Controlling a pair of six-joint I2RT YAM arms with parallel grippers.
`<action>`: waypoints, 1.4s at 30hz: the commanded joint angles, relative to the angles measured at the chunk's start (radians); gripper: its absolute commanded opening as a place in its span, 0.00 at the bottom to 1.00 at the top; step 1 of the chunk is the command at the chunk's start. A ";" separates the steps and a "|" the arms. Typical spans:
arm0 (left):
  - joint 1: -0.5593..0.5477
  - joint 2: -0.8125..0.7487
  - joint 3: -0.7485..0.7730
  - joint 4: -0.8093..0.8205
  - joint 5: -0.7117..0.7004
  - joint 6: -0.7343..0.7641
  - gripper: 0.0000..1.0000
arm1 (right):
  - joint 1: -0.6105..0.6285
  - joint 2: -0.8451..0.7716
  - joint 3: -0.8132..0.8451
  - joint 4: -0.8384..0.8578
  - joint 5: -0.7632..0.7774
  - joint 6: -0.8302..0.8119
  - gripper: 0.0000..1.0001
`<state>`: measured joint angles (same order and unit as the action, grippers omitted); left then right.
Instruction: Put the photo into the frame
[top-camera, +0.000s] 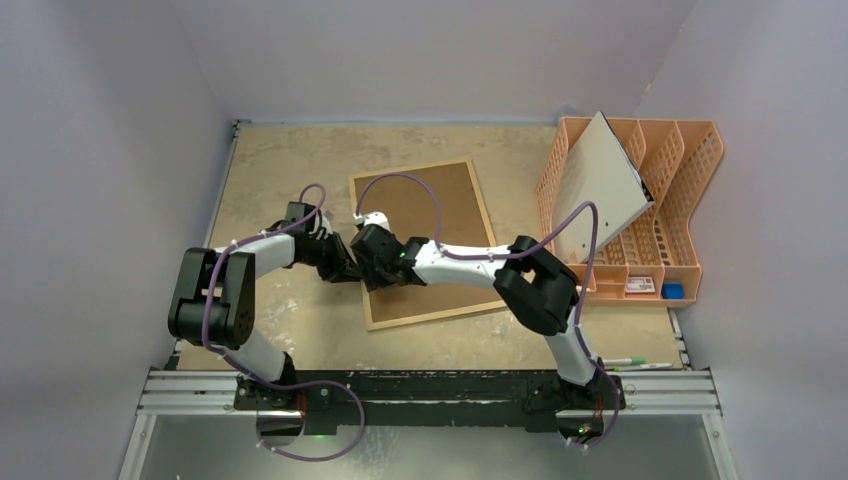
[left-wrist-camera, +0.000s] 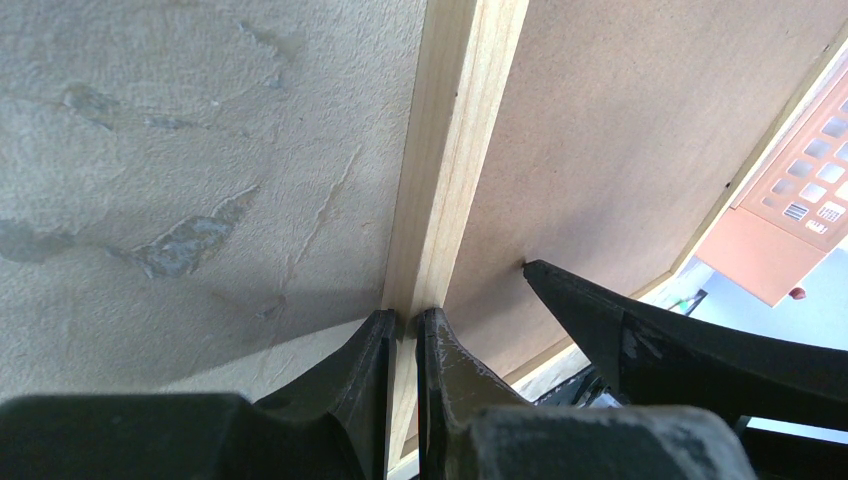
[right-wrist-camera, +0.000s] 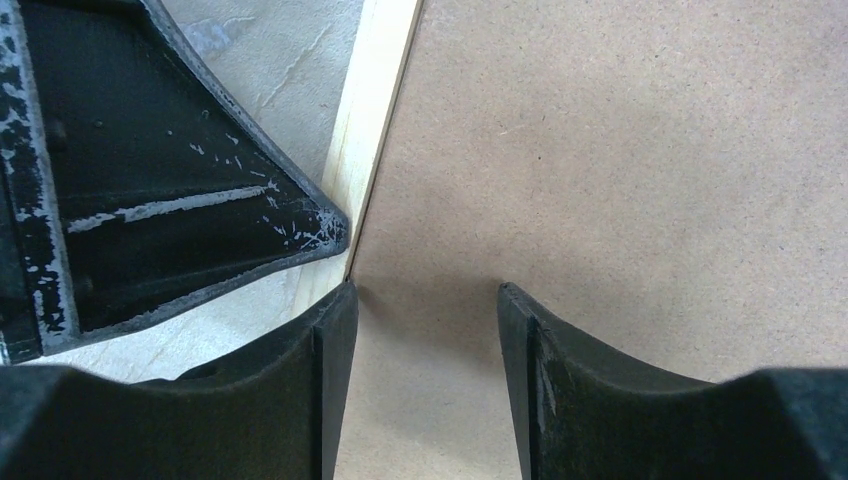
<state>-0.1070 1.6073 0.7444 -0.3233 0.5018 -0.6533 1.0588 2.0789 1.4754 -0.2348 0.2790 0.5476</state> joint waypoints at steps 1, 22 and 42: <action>0.005 0.066 -0.042 -0.083 -0.213 0.050 0.07 | 0.002 0.066 -0.002 -0.071 -0.011 0.000 0.58; 0.005 0.060 -0.050 -0.086 -0.214 0.046 0.07 | 0.029 0.234 0.156 -0.271 -0.004 0.113 0.59; 0.012 0.048 -0.062 -0.100 -0.267 0.021 0.07 | -0.004 0.354 0.110 -0.327 -0.121 0.090 0.26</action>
<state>-0.1070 1.6032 0.7410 -0.3233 0.4934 -0.6708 1.0706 2.2307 1.6993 -0.4778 0.2501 0.6067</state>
